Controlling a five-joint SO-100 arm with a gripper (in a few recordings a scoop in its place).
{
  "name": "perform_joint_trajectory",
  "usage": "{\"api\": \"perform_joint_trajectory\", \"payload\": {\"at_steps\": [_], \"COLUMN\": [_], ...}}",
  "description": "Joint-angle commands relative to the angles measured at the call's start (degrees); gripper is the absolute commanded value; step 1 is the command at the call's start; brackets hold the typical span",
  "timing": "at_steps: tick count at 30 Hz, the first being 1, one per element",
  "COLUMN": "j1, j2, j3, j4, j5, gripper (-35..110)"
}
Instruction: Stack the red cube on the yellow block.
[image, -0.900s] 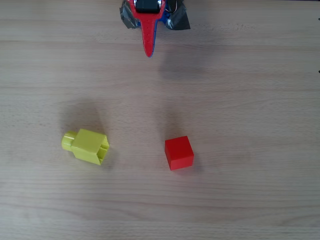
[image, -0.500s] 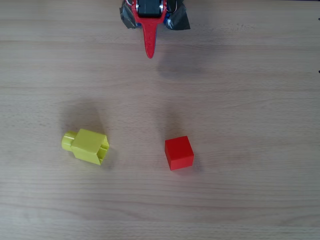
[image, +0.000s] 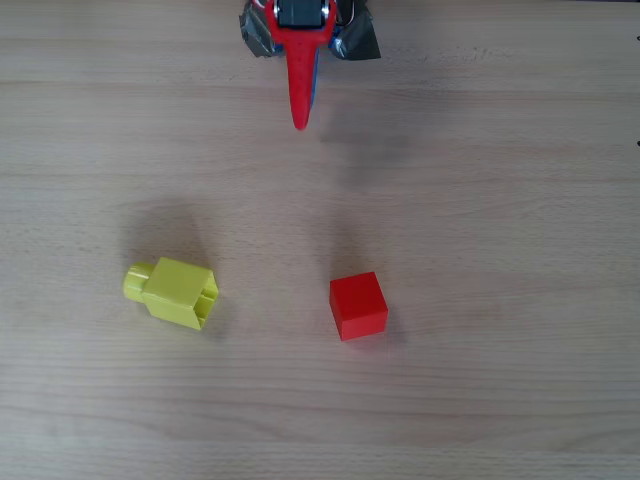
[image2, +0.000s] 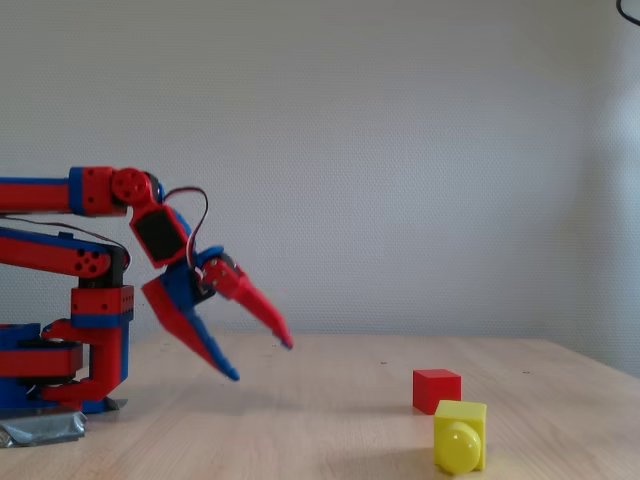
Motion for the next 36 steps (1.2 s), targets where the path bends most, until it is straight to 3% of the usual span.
{"api": "perform_joint_trajectory", "payload": {"at_steps": [1, 5, 13, 28, 30, 33, 36], "j1": [-1.5, -2.9, -5.4, -4.0, -3.6, -3.4, -3.8], "j2": [-4.3, -11.0, -27.0, -57.0, -60.7, -64.7, -66.6], "j3": [-7.0, -14.4, -27.8, -57.2, -60.6, -63.6, -64.0], "j4": [-0.3, -0.3, -1.9, -16.7, -16.3, -11.8, -8.9], "j5": [1.8, 3.4, 10.6, 12.6, 12.5, 14.7, 16.3], "gripper": [30, 34, 57, 64, 64, 80, 80]}}
